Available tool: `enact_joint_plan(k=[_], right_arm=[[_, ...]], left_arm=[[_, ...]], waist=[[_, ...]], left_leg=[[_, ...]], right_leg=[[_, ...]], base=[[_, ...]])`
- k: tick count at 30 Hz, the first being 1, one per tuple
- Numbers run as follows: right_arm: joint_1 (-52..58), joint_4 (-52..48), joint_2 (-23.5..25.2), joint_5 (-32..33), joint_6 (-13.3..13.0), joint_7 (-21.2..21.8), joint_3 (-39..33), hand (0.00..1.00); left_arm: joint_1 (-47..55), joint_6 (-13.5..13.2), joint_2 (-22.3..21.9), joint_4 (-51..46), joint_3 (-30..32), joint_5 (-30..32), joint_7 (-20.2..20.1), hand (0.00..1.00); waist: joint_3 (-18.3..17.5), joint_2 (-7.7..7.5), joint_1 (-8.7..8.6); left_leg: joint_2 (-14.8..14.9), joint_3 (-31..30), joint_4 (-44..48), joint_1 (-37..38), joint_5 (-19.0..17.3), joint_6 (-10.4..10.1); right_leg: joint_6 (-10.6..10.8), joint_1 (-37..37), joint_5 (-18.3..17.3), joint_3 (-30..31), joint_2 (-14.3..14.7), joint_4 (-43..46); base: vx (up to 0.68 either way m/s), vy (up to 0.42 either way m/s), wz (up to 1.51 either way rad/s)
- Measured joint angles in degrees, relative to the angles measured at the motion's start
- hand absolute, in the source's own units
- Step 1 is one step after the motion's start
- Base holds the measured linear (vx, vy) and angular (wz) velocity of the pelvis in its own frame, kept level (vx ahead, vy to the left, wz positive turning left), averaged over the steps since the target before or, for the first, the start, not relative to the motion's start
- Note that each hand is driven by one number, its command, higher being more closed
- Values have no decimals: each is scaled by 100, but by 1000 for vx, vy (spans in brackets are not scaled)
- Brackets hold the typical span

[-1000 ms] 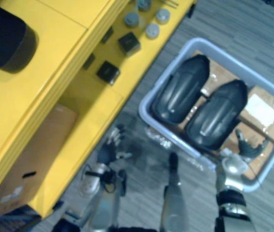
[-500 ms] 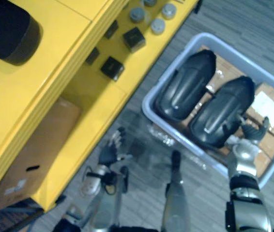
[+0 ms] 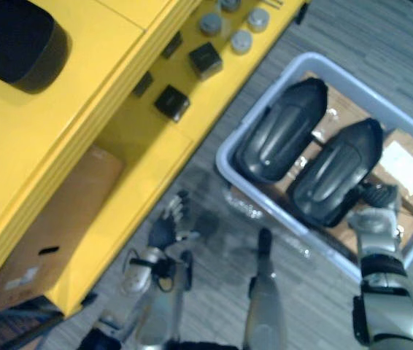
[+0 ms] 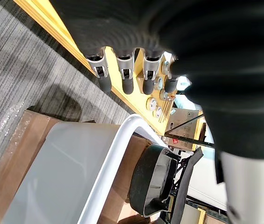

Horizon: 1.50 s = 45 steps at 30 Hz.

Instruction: Walk over and take plastic housings, then place them on the shelf

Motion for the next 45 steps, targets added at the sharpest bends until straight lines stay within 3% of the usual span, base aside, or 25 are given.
enact_joint_plan(k=[9, 15, 22, 25, 30, 34, 39, 42, 44, 45], right_arm=[[-21, -27, -16, -1104, 708, 14, 71, 100], [87, -199, -142, -1446, 985, -10, 38, 100], [726, -617, -207, -1656, 1010, -14, -401, 100], [1235, -1028, -209, -1633, 800, -113, -662, 100], [1817, -1943, -144, -1621, 520, -495, -1092, 100], [2264, -3136, 416, -1644, 387, -709, -1372, 100], [2558, -4157, 1020, -2048, 172, -889, -1374, 100], [2557, -4450, 1026, -2311, -3, -902, -1340, 100], [2554, -4671, 1020, -2513, -315, -902, -1263, 100], [2554, -4710, 1012, -2560, -421, -903, -1224, 100]], left_arm=[[91, 7, 157, -407, 77, 0, -42, 0], [197, 7, 161, -530, 240, -1, -169, 0], [591, -11, 194, -1053, 477, -8, -316, 0], [648, -12, 433, -1317, 536, -19, -416, 0], [786, 56, 399, -1563, 730, -125, -457, 0], [939, 468, 322, -1714, 915, -457, -604, 0], [1064, 956, 200, -1994, 1105, -639, -814, 0], [894, 1372, 247, -2017, 1131, -636, -949, 0], [743, 1907, 389, -2007, 1122, -667, -1175, 0], [702, 2031, 440, -1991, 1125, -692, -1252, 0]], waist=[[-1, -1, 77], [-2, -4, 95], [16, -82, 70], [-21, -182, 35], [-110, -288, -54], [-595, -425, -94], [-1159, -416, -87], [-1289, -385, -102], [-1455, -382, -131], [-1480, -384, -152]], left_leg=[[-1, -27, -78, 8, 27, -5], [-2, -34, -82, 7, 39, -7], [0, -62, -169, 223, 43, -11], [6, -59, -284, 379, 59, -18], [30, -8, -473, 635, 74, -29], [66, 39, -825, 933, 166, -65], [77, 138, -1081, 1350, 184, -62], [84, 151, -1097, 1539, 183, -63], [95, 211, -1118, 1657, 183, -64], [98, 224, -1129, 1703, 183, -65]], right_leg=[[14, -1, 9, -20, -3, -7], [14, 5, 9, -23, -3, -4], [15, 260, 8, -77, -4, -114], [7, 410, 1, -115, -5, -191], [0, 614, -6, -111, 5, -298], [-33, 736, -37, -160, 17, -320], [-41, 1037, -173, -197, -7, -335], [-41, 1189, -176, -200, -4, -347], [-39, 1264, -174, -161, 0, -358], [-34, 1313, -169, -158, 0, -382]], base=[[2, 0, 0], [0, 0, 0], [12, -2, 3], [20, -6, 1], [40, -6, -2], [84, -23, -3], [51, -3, -5], [-9, 0, -1], [-14, -1, -11], [-21, -3, -15]])
